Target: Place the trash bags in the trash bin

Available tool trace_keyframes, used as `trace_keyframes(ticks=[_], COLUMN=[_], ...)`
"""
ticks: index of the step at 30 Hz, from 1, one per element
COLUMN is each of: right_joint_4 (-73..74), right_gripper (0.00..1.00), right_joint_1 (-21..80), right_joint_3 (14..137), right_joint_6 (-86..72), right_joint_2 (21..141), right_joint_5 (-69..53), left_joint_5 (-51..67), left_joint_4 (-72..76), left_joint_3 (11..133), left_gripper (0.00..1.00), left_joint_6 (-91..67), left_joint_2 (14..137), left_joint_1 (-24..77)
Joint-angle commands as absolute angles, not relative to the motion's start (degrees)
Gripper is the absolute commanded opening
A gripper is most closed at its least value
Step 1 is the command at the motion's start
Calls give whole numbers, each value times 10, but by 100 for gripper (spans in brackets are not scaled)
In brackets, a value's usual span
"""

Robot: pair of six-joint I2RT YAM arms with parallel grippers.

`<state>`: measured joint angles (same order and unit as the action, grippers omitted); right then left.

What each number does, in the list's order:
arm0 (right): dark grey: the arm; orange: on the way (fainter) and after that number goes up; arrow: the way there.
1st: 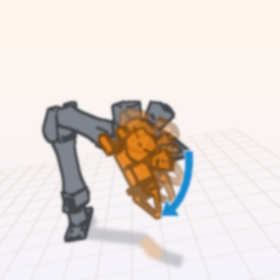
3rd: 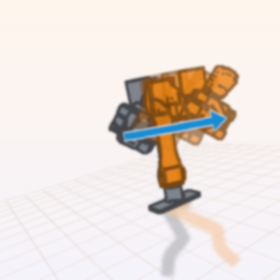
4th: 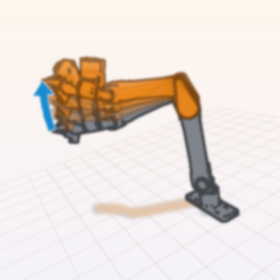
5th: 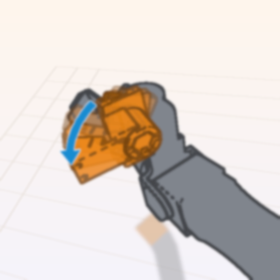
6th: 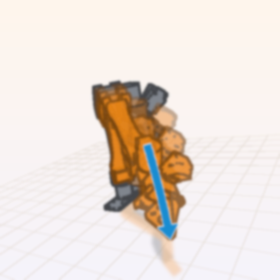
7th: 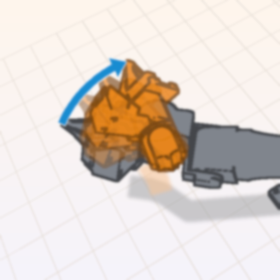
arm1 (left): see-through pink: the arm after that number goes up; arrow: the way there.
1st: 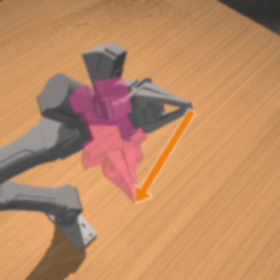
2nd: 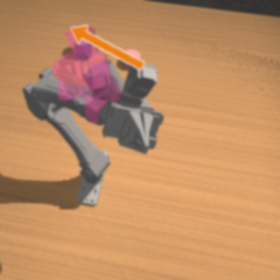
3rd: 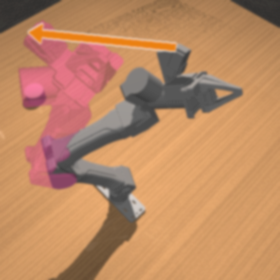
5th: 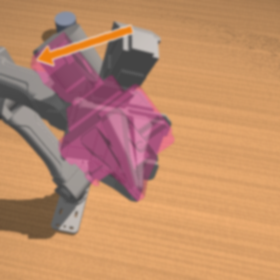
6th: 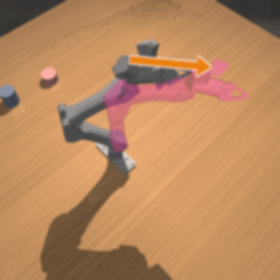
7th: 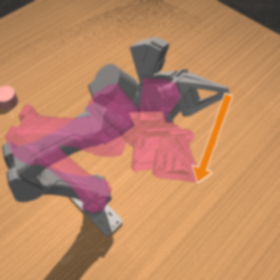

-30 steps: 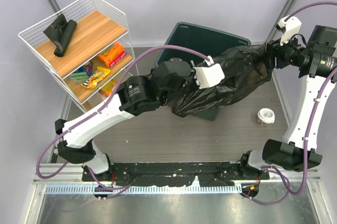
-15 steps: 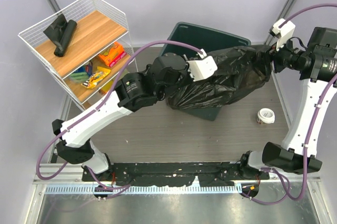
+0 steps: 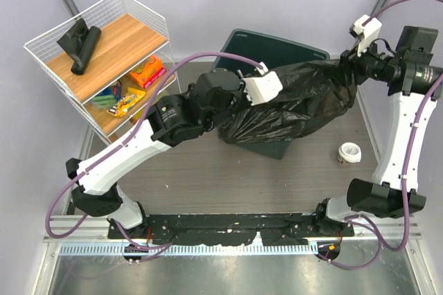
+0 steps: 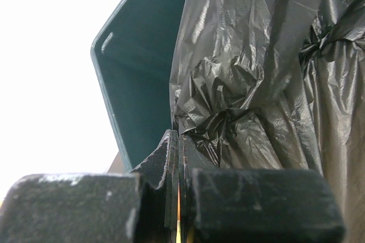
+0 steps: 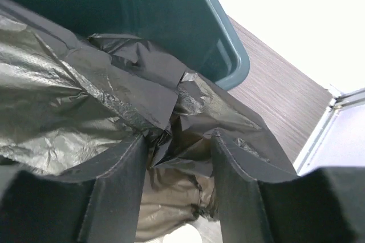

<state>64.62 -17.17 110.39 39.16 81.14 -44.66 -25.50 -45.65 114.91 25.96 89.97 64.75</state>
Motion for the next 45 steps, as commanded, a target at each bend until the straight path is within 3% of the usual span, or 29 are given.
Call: trace_keyframes(ticks=[1,4,7,18,22,24,27,31,33,38,45], right_joint_4=[584,545,510,439,433,423,404,401,399,405,424], right_gripper=[45,16,3,1,1,1,1,1,1,1,1], right_joint_1=[-158,-155,-155,-87,-75,-73,-73,-71,-69,-68,-68], right_joint_3=[1121,1134,1156,1218,1221,1213,1207,1212,1213,1216,1216], right_joint_6=[348,321,275,208,206,200,186,168,165,166,185], right_joint_2=[831,845,870,955,962,959,954,954,953,951,944], right_joint_5=[-450,-440,-433,-405,-400,-396,-388,-394,-392,-389,-386], left_joint_5=[-261,-260,-262,-266,-192,-122,-29,-3,16,-14,-124], left_joint_4=[-432,-432,-429,-408,-446,-487,-518,-528,-527,-520,-492], left_joint_3=[1143,1137,1133,1129,1168,1205,1234,1253,1265,1291,1322], left_gripper=[0,0,0,0,0,9,35,66,75,86,85], left_joint_6=[261,260,261,265,228,193,164,162,161,180,223], left_joint_2=[867,860,853,856,862,868,887,915,930,974,1032], left_joint_1=[632,620,606,560,558,558,562,583,597,635,662])
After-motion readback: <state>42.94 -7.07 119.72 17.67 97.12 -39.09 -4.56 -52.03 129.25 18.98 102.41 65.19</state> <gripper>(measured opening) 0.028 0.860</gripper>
